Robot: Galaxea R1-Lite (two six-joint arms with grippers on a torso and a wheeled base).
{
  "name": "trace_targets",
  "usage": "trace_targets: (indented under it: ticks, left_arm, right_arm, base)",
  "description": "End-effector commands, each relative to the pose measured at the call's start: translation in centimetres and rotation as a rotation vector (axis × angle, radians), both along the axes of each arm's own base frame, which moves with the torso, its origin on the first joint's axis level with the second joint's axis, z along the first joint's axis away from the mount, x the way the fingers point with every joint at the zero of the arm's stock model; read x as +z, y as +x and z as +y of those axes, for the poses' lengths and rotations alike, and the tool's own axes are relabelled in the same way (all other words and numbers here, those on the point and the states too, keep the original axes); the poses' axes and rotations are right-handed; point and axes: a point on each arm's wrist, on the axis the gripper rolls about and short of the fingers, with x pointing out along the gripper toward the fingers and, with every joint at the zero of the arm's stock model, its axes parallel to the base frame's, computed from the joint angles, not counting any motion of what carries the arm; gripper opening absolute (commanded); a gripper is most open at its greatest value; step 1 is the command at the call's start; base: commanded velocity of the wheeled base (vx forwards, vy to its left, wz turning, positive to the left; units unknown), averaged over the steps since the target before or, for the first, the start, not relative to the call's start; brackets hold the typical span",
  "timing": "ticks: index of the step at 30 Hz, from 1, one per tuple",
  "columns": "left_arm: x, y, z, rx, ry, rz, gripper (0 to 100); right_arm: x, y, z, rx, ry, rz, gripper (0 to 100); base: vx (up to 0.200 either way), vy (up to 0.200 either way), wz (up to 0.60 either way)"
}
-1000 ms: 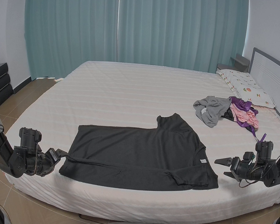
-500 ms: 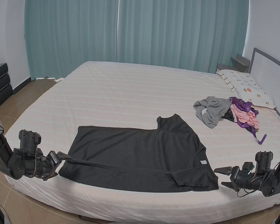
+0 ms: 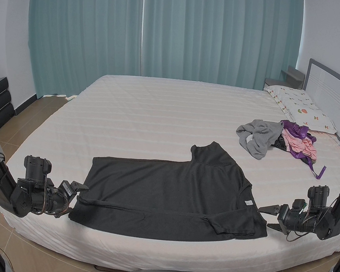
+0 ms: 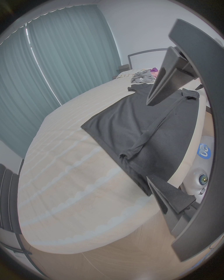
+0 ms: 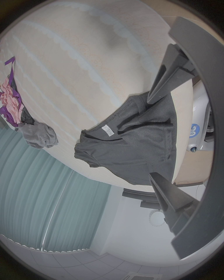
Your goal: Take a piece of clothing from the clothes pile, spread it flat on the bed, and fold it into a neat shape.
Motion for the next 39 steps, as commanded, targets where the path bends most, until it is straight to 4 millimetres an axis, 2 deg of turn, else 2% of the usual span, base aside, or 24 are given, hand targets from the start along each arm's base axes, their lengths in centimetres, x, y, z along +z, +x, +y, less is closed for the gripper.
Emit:
trace_targets:
  ticks: [1, 6, 10, 19, 23, 33, 39]
  left_arm:
    - [0.0, 0.2, -1.3, -0.046, -0.003, -0.005, 100]
    - [-1.5, 2.8, -2.0, -0.02, -0.046, 0.027, 100]
    - [-2.5, 4.1, -2.1, -0.008, -0.038, 0.037, 100]
    - [-1.7, 5.6, -1.4, 0.046, -0.064, -0.013, 100]
    - [-1.9, 6.6, -0.4, 0.086, -0.073, -0.025, 100]
    - [-2.2, 7.5, 2.6, 0.167, -0.074, -0.037, 100]
    - [-2.6, 6.9, 2.6, 0.09, -0.048, -0.031, 100]
  right_arm:
    - [-0.1, 0.0, 0.0, 0.002, 0.0, 0.002, 100]
    - [-0.1, 0.0, 0.1, 0.004, -0.001, 0.004, 100]
    - [-0.1, 0.0, 0.1, 0.006, -0.002, 0.002, 100]
    - [-0.4, 0.1, 0.3, 0.008, -0.007, 0.011, 100]
    - [-0.2, 0.0, 0.4, 0.014, -0.004, 0.008, 100]
    - [-0.4, 0.0, 0.7, 0.021, -0.007, 0.015, 100]
    - [-0.3, 0.2, 0.7, 0.019, 0.001, 0.011, 100]
  base:
    - [0.0, 0.0, 0.0]
    - [0.0, 0.0, 0.0]
    - [0.0, 0.0, 0.0]
    - [0.0, 0.0, 0.0]
    - [0.0, 0.0, 0.0]
    - [0.0, 0.0, 0.0]
    - [0.0, 0.0, 0.0]
